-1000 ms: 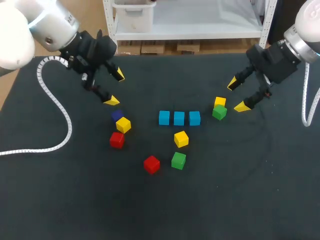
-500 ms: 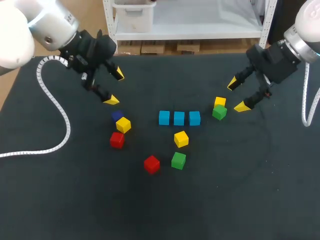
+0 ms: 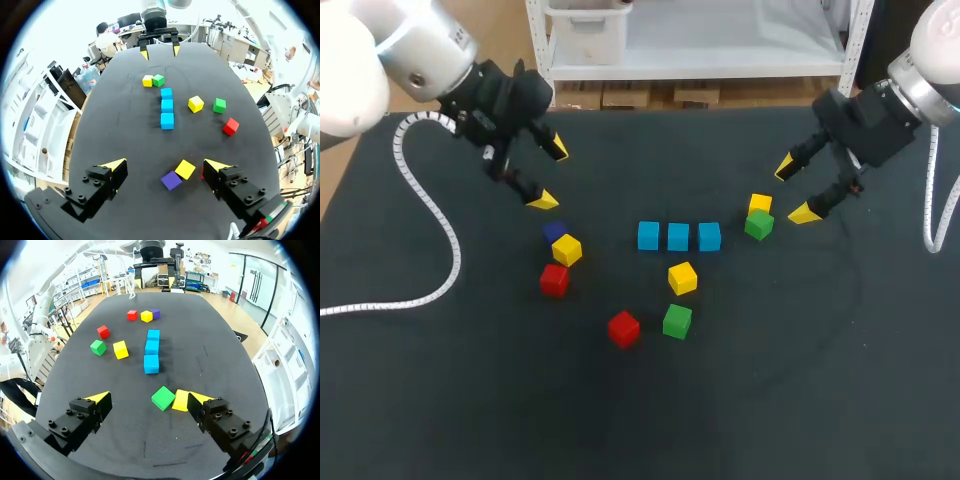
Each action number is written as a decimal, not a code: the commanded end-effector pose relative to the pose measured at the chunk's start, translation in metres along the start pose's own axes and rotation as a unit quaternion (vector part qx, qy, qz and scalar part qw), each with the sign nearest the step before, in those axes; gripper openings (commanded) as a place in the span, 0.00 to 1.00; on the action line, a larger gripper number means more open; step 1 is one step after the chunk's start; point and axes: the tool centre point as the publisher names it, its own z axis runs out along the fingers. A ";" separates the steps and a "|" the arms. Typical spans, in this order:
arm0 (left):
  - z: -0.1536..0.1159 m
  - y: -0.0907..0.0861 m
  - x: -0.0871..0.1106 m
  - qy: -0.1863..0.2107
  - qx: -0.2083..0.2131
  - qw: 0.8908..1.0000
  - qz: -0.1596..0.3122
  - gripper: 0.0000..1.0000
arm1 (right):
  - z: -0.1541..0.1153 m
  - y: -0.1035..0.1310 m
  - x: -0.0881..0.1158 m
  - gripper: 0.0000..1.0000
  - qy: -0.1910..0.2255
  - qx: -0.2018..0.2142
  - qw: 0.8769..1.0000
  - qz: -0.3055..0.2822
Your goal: Place the blue cubes, place green cubes on the blue cubes, place the yellow cubes on the green cubes, then place the red cubes on the yellow cubes, and place purple cube on the red cubes.
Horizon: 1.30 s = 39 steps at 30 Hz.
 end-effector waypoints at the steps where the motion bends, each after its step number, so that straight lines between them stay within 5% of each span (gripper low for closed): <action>1: 0.000 0.001 0.001 -0.001 0.000 1.000 0.001 1.00 | 0.000 0.000 0.000 1.00 -0.001 0.000 1.000 0.000; 14: 0.000 0.001 0.001 -0.001 0.000 1.000 0.001 1.00 | 0.000 0.000 0.000 1.00 -0.001 0.000 1.000 0.000; 28: 0.000 0.001 0.001 -0.001 0.000 1.000 0.001 1.00 | 0.012 -0.002 -0.017 1.00 0.002 0.005 0.996 -0.089; 39: 0.000 0.001 0.001 -0.001 0.000 1.000 0.001 1.00 | 0.014 -0.008 -0.006 1.00 0.044 -0.066 0.972 -0.223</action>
